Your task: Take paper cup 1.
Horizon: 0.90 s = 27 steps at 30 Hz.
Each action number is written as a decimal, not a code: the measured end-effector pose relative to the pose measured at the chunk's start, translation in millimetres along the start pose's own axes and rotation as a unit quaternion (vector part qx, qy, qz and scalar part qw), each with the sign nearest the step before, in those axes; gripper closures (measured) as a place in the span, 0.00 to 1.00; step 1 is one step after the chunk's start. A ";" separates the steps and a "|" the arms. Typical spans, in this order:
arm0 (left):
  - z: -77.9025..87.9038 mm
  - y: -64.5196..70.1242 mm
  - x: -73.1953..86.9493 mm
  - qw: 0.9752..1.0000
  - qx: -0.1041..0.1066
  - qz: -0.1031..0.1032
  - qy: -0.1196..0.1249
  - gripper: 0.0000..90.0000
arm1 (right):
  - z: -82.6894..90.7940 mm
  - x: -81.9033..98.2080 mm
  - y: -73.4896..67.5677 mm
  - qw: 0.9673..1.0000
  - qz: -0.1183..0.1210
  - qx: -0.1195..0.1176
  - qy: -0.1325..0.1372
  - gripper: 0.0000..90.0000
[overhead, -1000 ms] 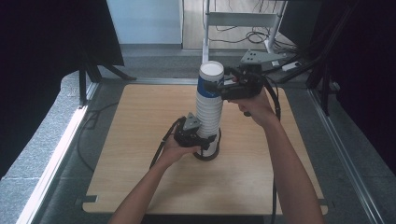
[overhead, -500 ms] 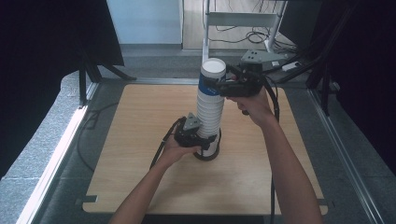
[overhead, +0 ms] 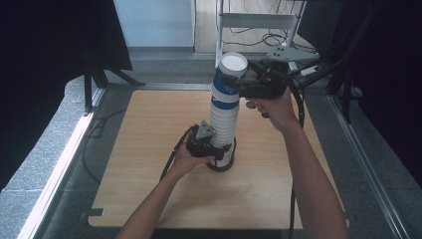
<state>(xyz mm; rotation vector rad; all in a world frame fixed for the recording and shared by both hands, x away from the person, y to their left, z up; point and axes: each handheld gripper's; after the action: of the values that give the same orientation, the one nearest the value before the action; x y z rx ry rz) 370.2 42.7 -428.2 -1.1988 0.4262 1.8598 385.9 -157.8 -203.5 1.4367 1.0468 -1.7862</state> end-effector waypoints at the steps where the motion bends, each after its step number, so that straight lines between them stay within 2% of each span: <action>1: 0.0 -0.1 0.1 1.000 0.000 0.001 0.000 0.15 | 1.9 -1.6 -0.4 1.000 0.000 -0.002 0.005 0.30; 5: -0.1 0.2 1.1 1.000 -0.002 0.002 0.002 0.15 | 14.1 -10.1 -2.8 1.000 -0.004 -0.008 0.028 0.30; 10: -0.6 0.6 0.6 1.000 -0.003 0.002 0.001 0.15 | 29.2 -17.1 -5.3 0.999 -0.003 -0.009 0.045 0.30; 18: -0.7 0.8 0.6 1.000 -0.003 0.001 0.000 0.15 | 52.5 -8.6 -1.8 0.999 -0.004 -0.006 0.039 0.30; 20: -0.7 0.9 0.7 1.000 -0.003 0.001 0.000 0.15 | 58.5 -6.3 -0.1 0.999 -0.009 -0.008 0.042 0.30; 21: -0.6 0.9 0.8 1.000 -0.003 0.001 0.000 0.15 | 65.5 -3.4 1.7 0.999 -0.012 -0.017 0.040 0.30; 27: -0.6 1.2 0.7 1.000 -0.003 0.001 -0.002 0.15 | 78.1 4.0 2.2 0.999 -0.008 -0.016 0.038 0.30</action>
<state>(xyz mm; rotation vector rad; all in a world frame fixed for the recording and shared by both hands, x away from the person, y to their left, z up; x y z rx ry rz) 369.5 42.0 -429.2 -1.1995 0.4203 1.8659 348.5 -226.5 -200.2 1.4916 1.1235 -1.7311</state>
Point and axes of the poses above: each handheld gripper's, and its own axes: z roughly backward along the jaws, x roughly out of its underside, y roughly to its right, and after that the axes turned 11 degrees about -z, right-handed
